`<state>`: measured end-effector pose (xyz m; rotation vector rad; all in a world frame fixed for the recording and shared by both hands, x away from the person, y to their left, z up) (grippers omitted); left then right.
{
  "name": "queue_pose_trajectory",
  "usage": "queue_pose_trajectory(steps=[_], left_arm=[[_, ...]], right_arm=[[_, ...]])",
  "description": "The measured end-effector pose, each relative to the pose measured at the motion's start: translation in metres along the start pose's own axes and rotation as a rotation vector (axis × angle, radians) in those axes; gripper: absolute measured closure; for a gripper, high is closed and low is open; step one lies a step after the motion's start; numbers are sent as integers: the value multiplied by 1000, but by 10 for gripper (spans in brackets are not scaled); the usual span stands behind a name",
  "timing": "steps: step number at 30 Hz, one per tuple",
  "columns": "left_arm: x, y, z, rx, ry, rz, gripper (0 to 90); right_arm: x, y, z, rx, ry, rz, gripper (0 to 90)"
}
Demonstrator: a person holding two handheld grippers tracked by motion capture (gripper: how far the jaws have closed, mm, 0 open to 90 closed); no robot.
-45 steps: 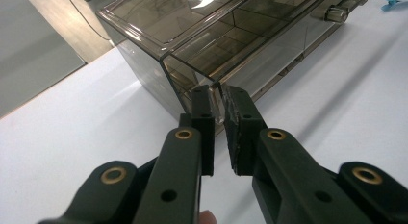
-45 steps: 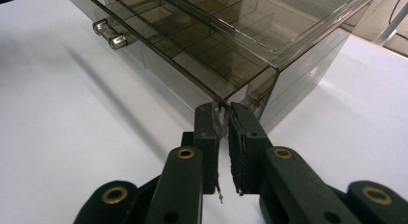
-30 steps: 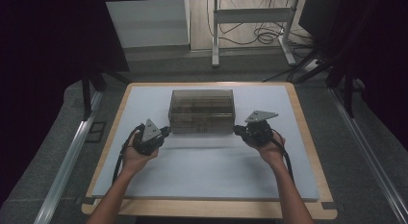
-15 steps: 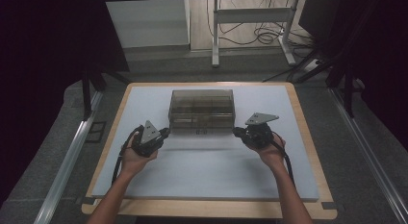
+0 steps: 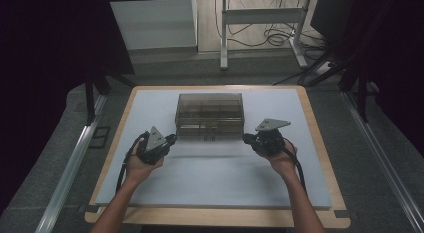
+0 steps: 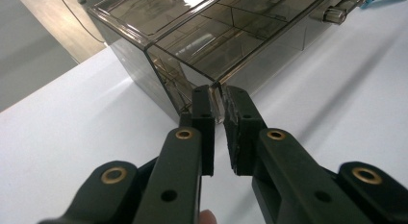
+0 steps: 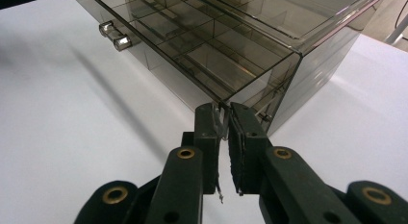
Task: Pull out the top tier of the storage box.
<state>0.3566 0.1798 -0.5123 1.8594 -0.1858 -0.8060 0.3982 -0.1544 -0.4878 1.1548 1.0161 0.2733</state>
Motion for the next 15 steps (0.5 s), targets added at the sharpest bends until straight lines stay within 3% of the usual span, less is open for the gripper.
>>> queue_pose_trajectory(steps=[15], left_arm=[[-4, -3, 3, -7, -6, 4, 835]], right_arm=[[-2, -3, -4, -6, 8, 8, 810]])
Point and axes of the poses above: each handheld gripper's, and its own axes: x roughly forward along the jaws, y roughly out of its top, z roughly to its right, the point moved 4 cm from there along x, roughly forward along the jaws, and after that the axes turned 4 degrees about z, right-handed, at the moved point
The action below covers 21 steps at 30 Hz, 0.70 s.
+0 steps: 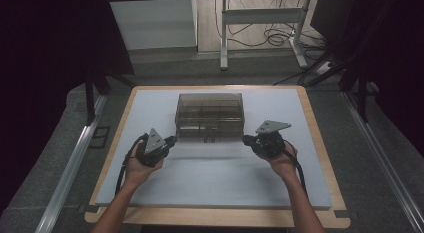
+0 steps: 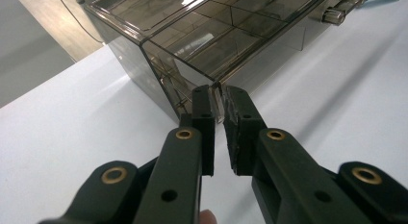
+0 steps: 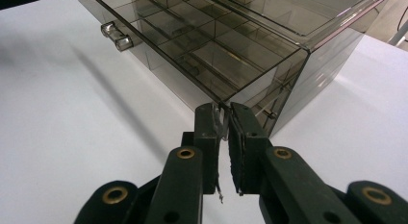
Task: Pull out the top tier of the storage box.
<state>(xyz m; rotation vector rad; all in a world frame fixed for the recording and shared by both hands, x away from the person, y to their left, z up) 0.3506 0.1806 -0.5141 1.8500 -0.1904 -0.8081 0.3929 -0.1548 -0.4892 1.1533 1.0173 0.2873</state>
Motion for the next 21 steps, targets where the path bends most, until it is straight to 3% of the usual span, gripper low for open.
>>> queue_pose_trajectory(steps=[21], left_arm=[[-2, -2, 3, 3, -12, 4, 835]], right_arm=[[-1, -3, 0, -1, 6, 3, 807]])
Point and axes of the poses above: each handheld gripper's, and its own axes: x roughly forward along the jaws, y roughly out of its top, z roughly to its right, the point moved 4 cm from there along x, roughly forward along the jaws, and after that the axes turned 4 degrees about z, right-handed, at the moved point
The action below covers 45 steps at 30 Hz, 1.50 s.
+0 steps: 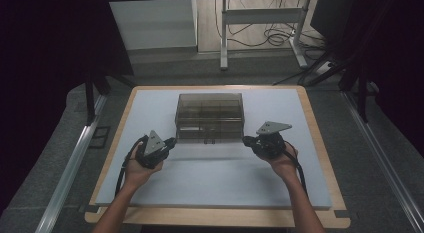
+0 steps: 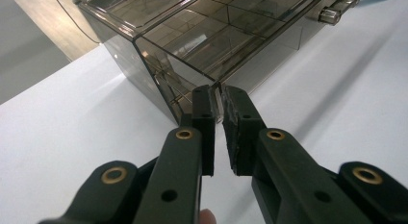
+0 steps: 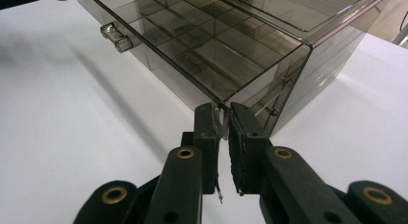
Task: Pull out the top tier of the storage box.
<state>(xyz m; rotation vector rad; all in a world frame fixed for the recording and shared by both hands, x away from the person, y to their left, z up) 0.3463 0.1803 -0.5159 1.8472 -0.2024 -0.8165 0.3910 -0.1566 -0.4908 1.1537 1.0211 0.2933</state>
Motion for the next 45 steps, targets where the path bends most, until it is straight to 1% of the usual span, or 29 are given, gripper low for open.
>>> queue_pose_trajectory(steps=[3, 9, 16, 18, 24, 25, 26, 27, 29, 34, 36, 37, 40, 41, 43, 44, 45], left_arm=[[0, 0, 0, 3, 1, 2, 829], [-1, -1, 0, 20, 8, -6, 775], [-6, -1, -4, -1, 10, 5, 696], [-7, -1, -4, -18, 9, 9, 651], [-11, -4, -5, -34, 6, -7, 541], [-10, -5, -3, -53, 7, 2, 514], [-10, -6, -3, -59, 6, -5, 475], [-11, -7, -4, -51, 3, -19, 434], [-12, -9, -2, -65, 3, -10, 387], [-17, -13, 0, -84, -12, 12, 286], [-19, -15, 1, -80, -9, 8, 239], [-20, -16, 1, -74, -11, -1, 224], [-22, -18, -1, -75, -22, -19, 188], [-22, -19, -1, -85, -25, -13, 185], [-24, -22, -1, -97, -27, -18, 165], [-25, -23, -2, -99, -35, -26, 150], [-26, -24, -3, -110, -42, -23, 136]], right_arm=[[0, 0, 0, 2, 0, 3, 805], [-3, 1, 1, 8, 3, 22, 802], [-7, 1, 2, 14, 2, 21, 759], [-8, 1, 3, 15, 3, 17, 739], [-11, -2, 5, 22, 3, 3, 693], [-12, -2, 5, 23, 3, 1, 687], [-13, -3, 5, 24, 2, 1, 682], [-13, -3, 6, 24, 0, -4, 677], [-13, -4, 6, 26, 0, -11, 664], [-14, -6, 7, 28, -3, -32, 630], [-14, -7, 7, 27, -8, -40, 610], [-14, -7, 8, 28, -12, -48, 598], [-14, -10, 11, 30, -23, -67, 570], [-14, -10, 11, 33, -24, -69, 565], [-15, -11, 12, 33, -29, -75, 552], [-16, -12, 12, 35, -33, -77, 546], [-16, -12, 13, 35, -34, -79, 540]])
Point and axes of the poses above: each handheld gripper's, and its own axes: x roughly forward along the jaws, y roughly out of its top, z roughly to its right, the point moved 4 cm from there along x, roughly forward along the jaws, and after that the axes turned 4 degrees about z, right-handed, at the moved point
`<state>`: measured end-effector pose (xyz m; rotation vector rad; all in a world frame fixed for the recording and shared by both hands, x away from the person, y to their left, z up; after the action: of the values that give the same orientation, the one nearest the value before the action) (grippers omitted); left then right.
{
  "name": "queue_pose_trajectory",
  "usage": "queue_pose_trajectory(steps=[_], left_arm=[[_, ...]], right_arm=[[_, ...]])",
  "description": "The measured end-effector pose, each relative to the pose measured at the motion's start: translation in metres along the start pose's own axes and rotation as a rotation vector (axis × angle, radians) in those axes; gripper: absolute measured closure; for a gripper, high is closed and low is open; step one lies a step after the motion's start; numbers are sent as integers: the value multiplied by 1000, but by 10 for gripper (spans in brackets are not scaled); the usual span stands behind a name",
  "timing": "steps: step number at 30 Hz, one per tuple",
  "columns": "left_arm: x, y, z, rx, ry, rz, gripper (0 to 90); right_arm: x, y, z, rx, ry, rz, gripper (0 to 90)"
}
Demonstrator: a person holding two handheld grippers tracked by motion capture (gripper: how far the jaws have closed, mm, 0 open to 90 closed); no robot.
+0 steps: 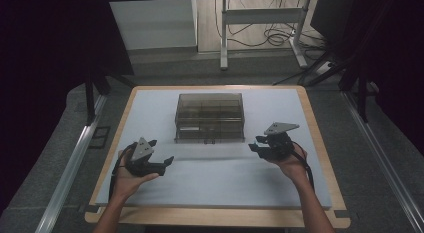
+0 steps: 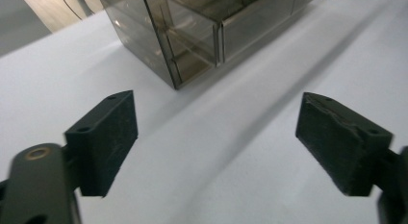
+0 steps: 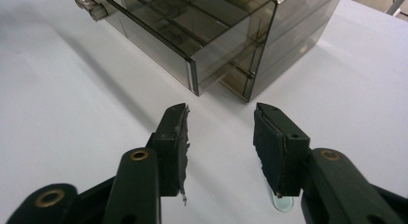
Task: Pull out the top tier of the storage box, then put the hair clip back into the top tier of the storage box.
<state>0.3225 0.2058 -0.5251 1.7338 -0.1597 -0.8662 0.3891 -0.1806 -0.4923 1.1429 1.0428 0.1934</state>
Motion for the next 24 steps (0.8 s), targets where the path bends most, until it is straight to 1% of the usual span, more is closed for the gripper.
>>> queue_pose_trajectory(steps=[2, 4, 6, 8, 11, 15, 18, 22, 24], left_arm=[[-3, -2, -1, -19, -15, 12, 106], [-7, -3, -2, -30, -21, 10, 85], [-9, -5, -3, -37, -10, 4, 89], [-12, -8, -5, -38, -7, -4, 103], [-14, -12, -6, -47, -9, -8, 110], [-16, -16, -8, -64, -25, -10, 103], [-17, -17, -7, -64, -27, -10, 93], [-17, -16, -7, -48, -27, -13, 63], [-17, -16, -7, -50, -24, -13, 62]], right_arm=[[-1, -1, 1, 3, -6, -8, 531], [-2, -2, 3, 10, -8, -12, 526], [-2, -4, 4, 10, -10, -18, 522], [-2, -5, 6, 17, -13, -23, 518], [-2, -7, 9, 23, -18, -30, 515], [-1, -10, 16, 30, -28, -56, 513], [0, -12, 19, 37, -33, -70, 508], [1, -14, 25, 48, -39, -88, 497], [0, -15, 27, 53, -42, -86, 495]])
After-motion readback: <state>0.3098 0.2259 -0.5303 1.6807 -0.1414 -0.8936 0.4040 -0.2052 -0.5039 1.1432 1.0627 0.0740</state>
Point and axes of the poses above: each handheld gripper's, and its own axes: x roughly forward along the jaws, y roughly out of its top, z roughly to its right, the point moved 4 cm from there along x, roughly forward along the jaws, and after that the axes turned 4 degrees about z, right-handed, at the moved point
